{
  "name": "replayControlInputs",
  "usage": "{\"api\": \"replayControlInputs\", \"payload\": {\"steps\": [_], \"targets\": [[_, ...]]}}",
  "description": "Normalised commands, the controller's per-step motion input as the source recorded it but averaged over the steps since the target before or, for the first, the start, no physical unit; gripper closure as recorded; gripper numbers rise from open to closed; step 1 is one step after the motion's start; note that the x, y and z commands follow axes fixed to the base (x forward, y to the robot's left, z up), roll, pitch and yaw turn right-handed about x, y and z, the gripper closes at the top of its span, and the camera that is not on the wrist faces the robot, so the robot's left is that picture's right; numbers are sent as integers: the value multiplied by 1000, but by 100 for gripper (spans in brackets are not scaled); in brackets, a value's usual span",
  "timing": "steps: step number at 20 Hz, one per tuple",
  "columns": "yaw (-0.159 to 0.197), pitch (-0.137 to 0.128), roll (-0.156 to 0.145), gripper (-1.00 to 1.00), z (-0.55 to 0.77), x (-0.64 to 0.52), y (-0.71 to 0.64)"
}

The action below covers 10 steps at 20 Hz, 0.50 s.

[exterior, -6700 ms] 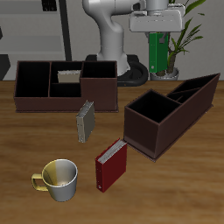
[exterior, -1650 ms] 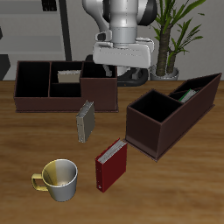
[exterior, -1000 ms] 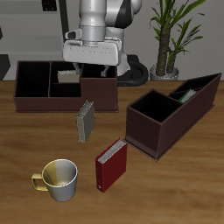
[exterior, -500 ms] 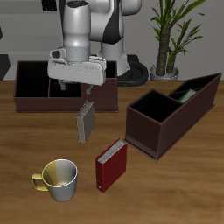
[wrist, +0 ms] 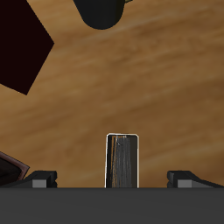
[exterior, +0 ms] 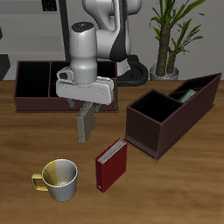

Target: Place the right yellow book into the back desk caddy's back compartment and place the green book into the left desk caddy's back compartment and place the left yellow book into the left desk caddy's left compartment

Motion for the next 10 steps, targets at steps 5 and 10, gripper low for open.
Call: {"api": "replayControlInputs", "payload": {"steps": [5, 10], "targets": [[-10, 40, -5, -100, -223, 54, -22], [-14, 3, -25, -100, 56, 60, -199]]}}
